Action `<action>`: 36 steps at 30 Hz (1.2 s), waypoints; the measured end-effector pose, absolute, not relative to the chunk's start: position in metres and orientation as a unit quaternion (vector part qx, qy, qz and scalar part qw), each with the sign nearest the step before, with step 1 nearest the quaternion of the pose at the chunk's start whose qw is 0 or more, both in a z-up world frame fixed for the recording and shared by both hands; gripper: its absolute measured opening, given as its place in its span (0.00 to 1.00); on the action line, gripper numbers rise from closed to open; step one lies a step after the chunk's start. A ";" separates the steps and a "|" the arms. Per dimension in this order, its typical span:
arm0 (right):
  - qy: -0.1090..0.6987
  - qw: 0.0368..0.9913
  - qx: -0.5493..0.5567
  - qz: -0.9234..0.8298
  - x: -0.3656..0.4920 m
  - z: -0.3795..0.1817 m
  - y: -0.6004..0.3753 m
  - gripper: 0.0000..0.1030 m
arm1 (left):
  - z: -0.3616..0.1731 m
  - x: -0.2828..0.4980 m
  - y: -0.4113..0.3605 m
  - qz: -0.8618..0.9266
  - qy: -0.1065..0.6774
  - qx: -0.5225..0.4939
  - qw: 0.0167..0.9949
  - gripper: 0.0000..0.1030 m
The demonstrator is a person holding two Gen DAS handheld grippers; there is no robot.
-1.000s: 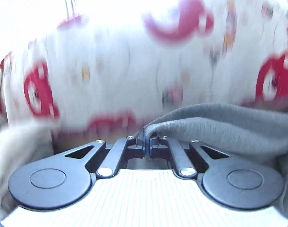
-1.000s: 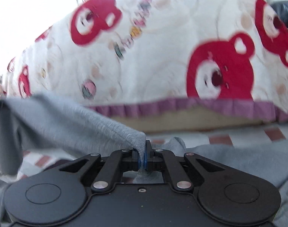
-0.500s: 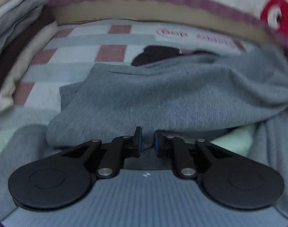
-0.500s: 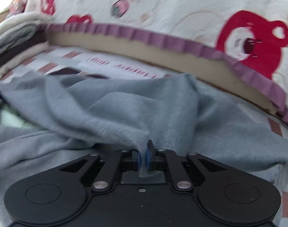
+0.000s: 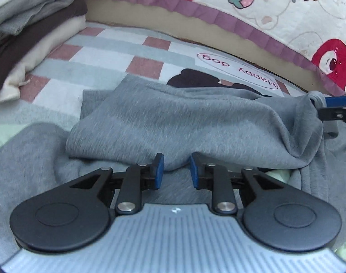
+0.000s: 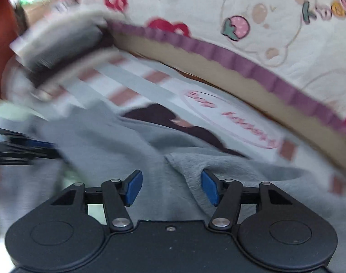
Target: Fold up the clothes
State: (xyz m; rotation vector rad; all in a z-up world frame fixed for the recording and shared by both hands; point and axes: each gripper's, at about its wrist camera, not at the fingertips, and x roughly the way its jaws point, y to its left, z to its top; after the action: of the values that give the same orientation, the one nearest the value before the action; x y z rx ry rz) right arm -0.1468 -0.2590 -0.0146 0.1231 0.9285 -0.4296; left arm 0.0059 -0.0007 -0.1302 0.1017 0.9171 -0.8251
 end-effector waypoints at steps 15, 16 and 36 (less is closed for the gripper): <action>0.542 0.775 0.130 -0.298 -0.239 -0.048 -0.240 0.60 | -0.117 -0.003 0.027 -0.344 0.390 0.058 0.852 0.34; 0.520 0.797 0.134 -0.278 -0.230 -0.037 -0.237 0.60 | -0.117 -0.002 0.029 -0.346 0.392 0.047 0.851 0.34; 0.517 0.838 0.121 -0.125 -0.021 -0.102 -0.238 0.10 | -0.136 0.004 0.041 -0.326 0.430 -0.001 0.842 0.40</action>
State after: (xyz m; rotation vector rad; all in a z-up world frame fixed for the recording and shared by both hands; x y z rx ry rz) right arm -0.0209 -0.2384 -0.1022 0.2559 1.0947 -0.2655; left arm 0.0043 0.0409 -0.1361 -0.0023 0.9092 -0.6883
